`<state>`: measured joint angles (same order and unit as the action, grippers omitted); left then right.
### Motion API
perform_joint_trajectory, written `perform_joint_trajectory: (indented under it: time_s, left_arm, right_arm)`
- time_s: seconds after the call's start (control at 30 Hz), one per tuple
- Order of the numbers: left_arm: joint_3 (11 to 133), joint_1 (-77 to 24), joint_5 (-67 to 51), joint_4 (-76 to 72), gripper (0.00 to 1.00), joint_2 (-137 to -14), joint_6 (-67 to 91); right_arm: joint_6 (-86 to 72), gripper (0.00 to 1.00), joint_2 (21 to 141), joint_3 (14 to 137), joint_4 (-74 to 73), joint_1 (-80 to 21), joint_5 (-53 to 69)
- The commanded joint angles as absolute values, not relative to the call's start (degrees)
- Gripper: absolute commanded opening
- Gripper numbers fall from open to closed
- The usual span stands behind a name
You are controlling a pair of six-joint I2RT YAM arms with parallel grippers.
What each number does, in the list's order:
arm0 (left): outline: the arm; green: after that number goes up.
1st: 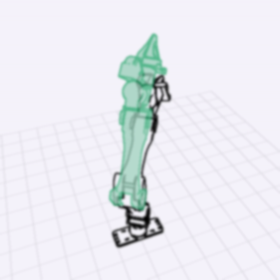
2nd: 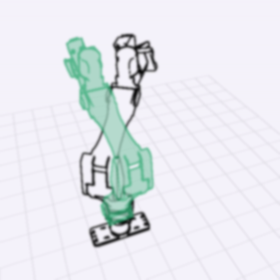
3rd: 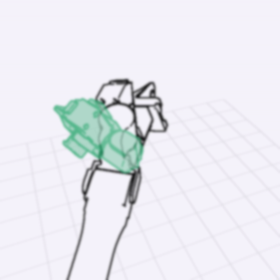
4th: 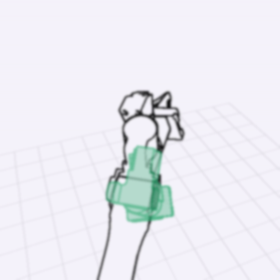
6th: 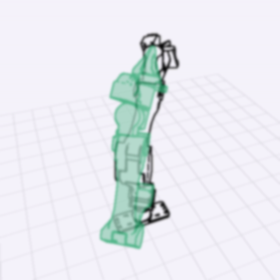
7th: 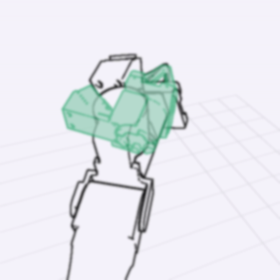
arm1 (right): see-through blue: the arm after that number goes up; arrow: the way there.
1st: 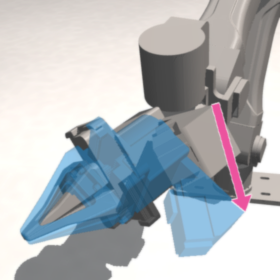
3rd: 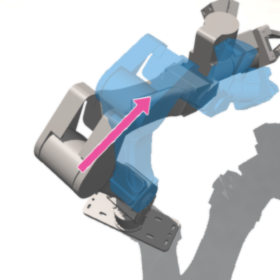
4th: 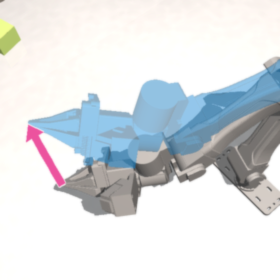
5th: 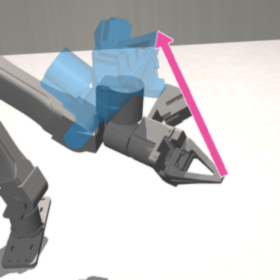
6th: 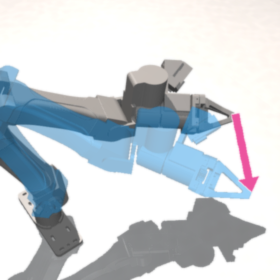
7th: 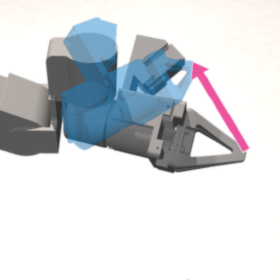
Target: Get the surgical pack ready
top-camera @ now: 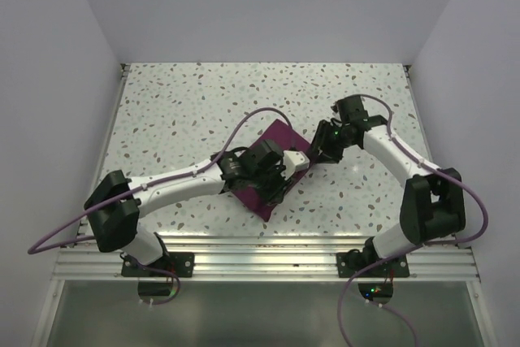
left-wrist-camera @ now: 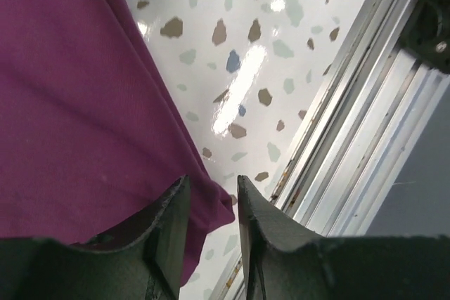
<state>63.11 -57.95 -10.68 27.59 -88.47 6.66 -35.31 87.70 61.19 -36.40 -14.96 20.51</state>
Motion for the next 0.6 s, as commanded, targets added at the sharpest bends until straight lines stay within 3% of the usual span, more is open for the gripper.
perform_joint_trajectory:
  time_s: [0.0, 0.1, 0.27, 0.37, 0.57]
  left_arm:
    - [68.3, -58.3, -12.7, 27.2, 0.37, -87.0, 8.1]
    - [69.3, -58.3, -14.3, 26.0, 0.32, -89.9, 8.4]
    - [67.2, -57.7, -15.8, 23.2, 0.24, -93.9, 9.4]
    - [64.6, -57.3, -16.7, 21.8, 0.22, -94.9, 9.9]
    - [55.9, -54.3, -17.5, 18.0, 0.18, -94.4, 13.8]
  right_arm:
    - [-33.9, 0.47, 86.2, 67.4, -40.0, -14.1, 21.5]
    - [-35.8, 0.39, 90.0, 69.7, -36.9, -14.1, 26.4]
    - [-39.2, 0.18, 95.3, 69.5, -29.7, -14.0, 30.5]
    - [-37.7, 0.13, 97.9, 68.8, -31.1, -14.0, 30.6]
    - [-31.1, 0.12, 94.5, 59.6, -33.2, -9.8, 27.6]
